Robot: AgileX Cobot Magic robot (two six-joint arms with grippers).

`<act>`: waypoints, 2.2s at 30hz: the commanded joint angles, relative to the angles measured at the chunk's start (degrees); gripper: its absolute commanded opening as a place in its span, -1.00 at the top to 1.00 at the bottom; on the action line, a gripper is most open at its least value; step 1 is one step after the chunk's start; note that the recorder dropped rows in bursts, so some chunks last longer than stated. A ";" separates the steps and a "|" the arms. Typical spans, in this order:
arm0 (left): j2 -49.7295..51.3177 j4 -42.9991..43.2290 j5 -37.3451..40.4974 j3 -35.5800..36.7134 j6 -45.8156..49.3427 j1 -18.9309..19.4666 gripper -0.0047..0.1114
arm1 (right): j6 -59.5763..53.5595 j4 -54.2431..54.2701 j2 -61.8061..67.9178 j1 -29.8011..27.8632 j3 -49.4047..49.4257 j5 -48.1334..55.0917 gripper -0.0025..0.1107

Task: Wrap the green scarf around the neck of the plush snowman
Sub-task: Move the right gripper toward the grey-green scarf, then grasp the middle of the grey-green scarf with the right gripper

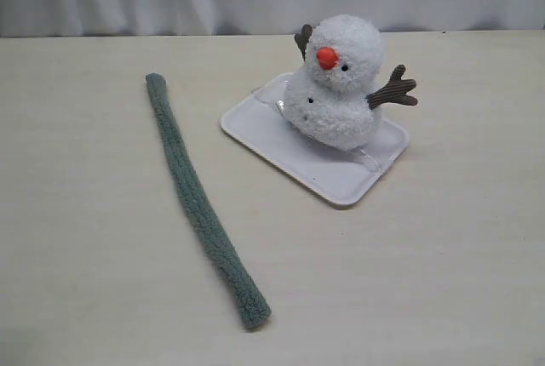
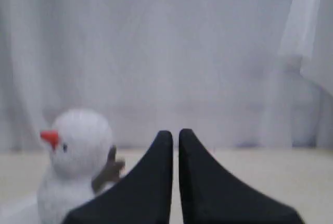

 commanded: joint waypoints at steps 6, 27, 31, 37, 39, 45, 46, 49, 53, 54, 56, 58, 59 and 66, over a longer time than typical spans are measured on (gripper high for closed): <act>-0.13 -0.30 -0.44 0.16 0.20 0.28 0.68 | 18.67 0.60 -0.28 -0.15 -3.13 -18.01 0.88; -0.13 -0.30 -0.44 0.16 0.20 0.28 0.68 | 4.99 -8.31 46.21 25.92 -58.21 43.91 -0.21; -0.13 -0.30 -0.44 0.16 0.20 0.28 0.68 | 1.32 -3.80 55.99 33.49 -61.79 43.91 -0.15; -0.13 -0.30 -0.44 0.16 0.20 0.28 0.68 | 3.46 -6.84 76.01 42.96 -66.79 43.91 -0.14; -0.13 -0.30 -0.44 0.16 0.20 0.28 0.68 | 3.46 -6.84 83.23 44.79 -70.11 44.02 -0.14; -0.13 -0.30 -0.44 0.16 0.20 0.28 0.68 | 2.72 -1.24 101.21 45.83 -82.30 48.36 -0.15; -0.13 -0.30 -0.44 0.16 0.20 0.28 0.68 | 2.72 -1.24 103.66 45.83 -84.02 48.65 -0.15; -0.13 -0.30 -0.44 0.16 0.20 0.28 0.68 | 2.72 -1.24 109.50 45.83 -87.70 48.87 -0.15; -0.13 -0.30 -0.44 0.16 0.20 0.28 0.68 | 2.72 0.28 115.82 45.83 -91.46 48.87 -0.15; -0.13 -0.30 -0.44 0.16 0.20 0.28 0.68 | 2.72 0.59 117.34 45.83 -92.36 48.77 -0.15; -0.13 -0.30 -0.44 0.16 0.20 0.28 0.68 | 2.72 1.85 119.99 45.83 -93.79 48.52 -0.15; -0.13 -0.30 -0.44 0.16 0.20 0.28 0.68 | 2.72 1.99 122.58 45.83 -95.06 48.52 -0.15; -0.13 -0.30 -0.44 0.16 0.20 0.28 0.68 | 2.72 1.99 123.76 45.83 -95.66 48.52 -0.15; -0.13 -0.30 -0.44 0.16 0.20 0.28 0.68 | 3.06 1.04 129.13 45.83 -97.84 48.00 -0.15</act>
